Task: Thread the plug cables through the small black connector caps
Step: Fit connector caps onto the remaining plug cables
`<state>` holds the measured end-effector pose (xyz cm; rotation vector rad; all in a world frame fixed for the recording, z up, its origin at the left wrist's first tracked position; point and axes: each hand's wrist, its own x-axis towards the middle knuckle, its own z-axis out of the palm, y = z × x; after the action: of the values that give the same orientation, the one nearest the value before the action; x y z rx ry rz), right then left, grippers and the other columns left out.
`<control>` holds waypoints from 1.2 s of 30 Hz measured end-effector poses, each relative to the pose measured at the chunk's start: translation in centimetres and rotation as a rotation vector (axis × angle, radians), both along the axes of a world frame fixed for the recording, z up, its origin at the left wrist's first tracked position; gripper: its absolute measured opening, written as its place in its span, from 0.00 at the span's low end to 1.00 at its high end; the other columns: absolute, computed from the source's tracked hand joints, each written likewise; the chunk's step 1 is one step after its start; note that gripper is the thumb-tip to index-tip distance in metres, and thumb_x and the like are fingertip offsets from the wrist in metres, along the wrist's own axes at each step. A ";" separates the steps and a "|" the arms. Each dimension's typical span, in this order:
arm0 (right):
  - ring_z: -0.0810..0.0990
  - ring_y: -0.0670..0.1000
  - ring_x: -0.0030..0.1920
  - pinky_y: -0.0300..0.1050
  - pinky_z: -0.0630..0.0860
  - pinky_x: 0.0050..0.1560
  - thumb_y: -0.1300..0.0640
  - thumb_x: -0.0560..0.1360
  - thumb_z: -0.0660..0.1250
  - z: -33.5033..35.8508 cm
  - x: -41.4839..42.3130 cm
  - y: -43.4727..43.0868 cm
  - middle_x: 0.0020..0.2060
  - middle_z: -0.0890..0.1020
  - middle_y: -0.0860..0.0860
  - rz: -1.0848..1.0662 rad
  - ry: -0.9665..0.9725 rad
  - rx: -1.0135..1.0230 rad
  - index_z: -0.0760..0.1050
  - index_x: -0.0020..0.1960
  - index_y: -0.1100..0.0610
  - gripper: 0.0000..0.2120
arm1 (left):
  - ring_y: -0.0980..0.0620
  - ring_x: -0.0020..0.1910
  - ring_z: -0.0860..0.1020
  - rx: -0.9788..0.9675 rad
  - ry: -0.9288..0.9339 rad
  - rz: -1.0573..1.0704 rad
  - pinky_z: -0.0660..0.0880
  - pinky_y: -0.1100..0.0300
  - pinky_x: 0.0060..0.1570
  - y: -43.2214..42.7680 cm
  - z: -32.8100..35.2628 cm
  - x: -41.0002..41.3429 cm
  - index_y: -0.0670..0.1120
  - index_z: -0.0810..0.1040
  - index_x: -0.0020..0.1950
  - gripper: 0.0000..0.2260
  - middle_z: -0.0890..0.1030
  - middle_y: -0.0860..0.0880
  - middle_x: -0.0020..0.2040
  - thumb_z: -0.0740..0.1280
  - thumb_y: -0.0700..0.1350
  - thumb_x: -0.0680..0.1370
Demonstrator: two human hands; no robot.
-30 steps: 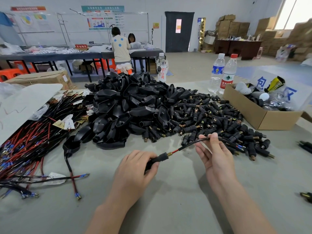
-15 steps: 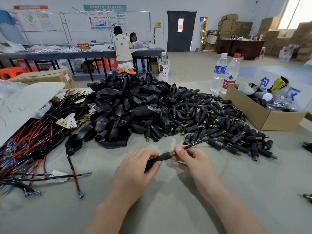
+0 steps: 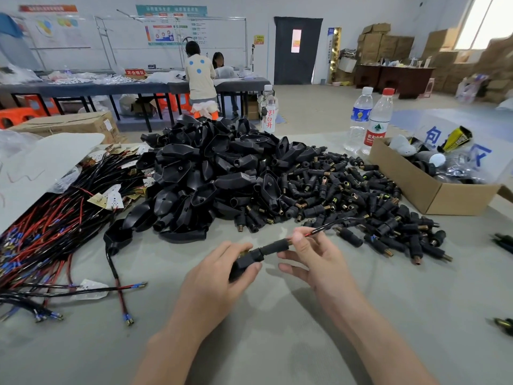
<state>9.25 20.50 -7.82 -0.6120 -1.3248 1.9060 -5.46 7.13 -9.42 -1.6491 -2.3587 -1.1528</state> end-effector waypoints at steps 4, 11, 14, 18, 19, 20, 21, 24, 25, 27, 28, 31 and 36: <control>0.85 0.55 0.52 0.45 0.82 0.46 0.53 0.68 0.74 0.0 -0.1 -0.4 0.52 0.85 0.53 0.099 0.017 0.053 0.83 0.50 0.47 0.11 | 0.61 0.48 0.77 0.048 0.066 0.005 0.77 0.57 0.44 0.0 0.4 0.5 0.63 0.71 0.62 0.17 0.76 0.65 0.52 0.59 0.66 0.76; 0.85 0.51 0.47 0.42 0.82 0.47 0.55 0.68 0.74 0.7 -0.1 -1.0 0.48 0.86 0.57 0.065 0.035 0.119 0.80 0.52 0.55 0.13 | 0.59 0.49 0.78 0.095 0.164 0.005 0.78 0.55 0.40 0.2 0.7 0.8 0.57 0.75 0.63 0.17 0.77 0.63 0.52 0.60 0.63 0.78; 0.84 0.49 0.42 0.41 0.81 0.47 0.56 0.70 0.75 0.9 0.0 -1.3 0.41 0.85 0.55 0.005 0.017 0.185 0.80 0.51 0.55 0.11 | 0.56 0.48 0.80 0.153 0.234 0.021 0.79 0.56 0.38 0.4 0.8 0.9 0.54 0.77 0.63 0.17 0.79 0.60 0.53 0.62 0.61 0.79; 0.84 0.49 0.40 0.38 0.80 0.45 0.54 0.71 0.74 1.1 0.1 -1.6 0.38 0.84 0.50 -0.028 0.009 0.242 0.81 0.51 0.55 0.10 | 0.53 0.50 0.81 0.219 0.322 0.030 0.80 0.55 0.40 0.5 0.7 0.8 0.48 0.80 0.63 0.19 0.80 0.55 0.55 0.64 0.58 0.80; 0.84 0.49 0.40 0.39 0.80 0.44 0.52 0.70 0.74 1.2 0.2 -1.6 0.37 0.85 0.50 -0.030 0.011 0.248 0.81 0.51 0.55 0.12 | 0.52 0.51 0.81 0.223 0.334 0.027 0.80 0.55 0.40 0.5 0.7 0.8 0.48 0.80 0.64 0.19 0.80 0.55 0.55 0.63 0.58 0.80; 0.85 0.49 0.41 0.39 0.81 0.44 0.51 0.69 0.74 1.2 0.2 -1.6 0.37 0.85 0.50 -0.030 0.013 0.251 0.81 0.51 0.56 0.13 | 0.52 0.51 0.81 0.226 0.342 0.023 0.80 0.55 0.40 0.5 0.7 0.8 0.47 0.80 0.64 0.19 0.80 0.55 0.55 0.63 0.58 0.80; 0.85 0.49 0.41 0.39 0.81 0.44 0.51 0.69 0.73 1.1 0.2 -1.6 0.37 0.85 0.50 -0.027 0.017 0.250 0.80 0.51 0.56 0.14 | 0.52 0.51 0.81 0.230 0.345 0.019 0.80 0.54 0.40 0.5 0.7 0.8 0.47 0.80 0.64 0.19 0.80 0.55 0.55 0.63 0.58 0.80; 0.85 0.51 0.41 0.40 0.81 0.44 0.53 0.69 0.73 0.9 0.1 -1.4 0.38 0.85 0.51 -0.005 0.042 0.209 0.80 0.52 0.57 0.14 | 0.52 0.51 0.81 0.240 0.334 0.015 0.80 0.54 0.42 0.4 0.9 0.9 0.46 0.80 0.64 0.19 0.80 0.54 0.55 0.64 0.57 0.80; 0.85 0.51 0.42 0.41 0.82 0.44 0.53 0.69 0.73 0.9 0.1 -1.3 0.39 0.85 0.53 0.007 0.054 0.189 0.80 0.52 0.57 0.14 | 0.52 0.51 0.81 0.237 0.325 0.017 0.80 0.53 0.42 0.3 1.0 1.0 0.46 0.80 0.64 0.19 0.80 0.54 0.55 0.64 0.57 0.80; 0.85 0.52 0.44 0.42 0.82 0.46 0.54 0.70 0.72 0.9 0.0 -1.1 0.44 0.86 0.55 0.045 0.081 0.150 0.79 0.54 0.57 0.14 | 0.51 0.51 0.81 0.225 0.303 0.025 0.80 0.53 0.41 0.2 1.2 1.0 0.47 0.80 0.64 0.20 0.80 0.54 0.56 0.64 0.57 0.79; 0.85 0.52 0.46 0.43 0.81 0.47 0.55 0.71 0.72 0.9 0.0 -1.0 0.47 0.86 0.56 0.065 0.094 0.134 0.78 0.55 0.57 0.14 | 0.52 0.52 0.81 0.222 0.290 0.028 0.80 0.53 0.41 0.2 1.2 1.0 0.47 0.80 0.64 0.20 0.80 0.54 0.56 0.64 0.57 0.79; 0.85 0.53 0.50 0.43 0.81 0.50 0.59 0.73 0.70 0.8 -0.1 -0.7 0.52 0.86 0.56 0.107 0.152 0.088 0.75 0.56 0.58 0.12 | 0.52 0.53 0.80 0.219 0.248 0.032 0.80 0.52 0.43 0.2 1.3 1.0 0.48 0.80 0.65 0.20 0.80 0.55 0.56 0.65 0.57 0.79; 0.83 0.52 0.56 0.41 0.79 0.55 0.62 0.72 0.69 0.9 0.3 -0.8 0.58 0.84 0.58 0.158 0.223 0.022 0.76 0.55 0.57 0.12 | 0.53 0.52 0.80 0.232 0.244 0.036 0.80 0.53 0.42 0.2 1.2 1.0 0.48 0.79 0.65 0.19 0.80 0.57 0.56 0.66 0.57 0.79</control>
<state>9.52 19.68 -6.93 -0.2798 -1.2787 2.0163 -4.49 7.35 -8.24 -1.5632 -2.0158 -1.0998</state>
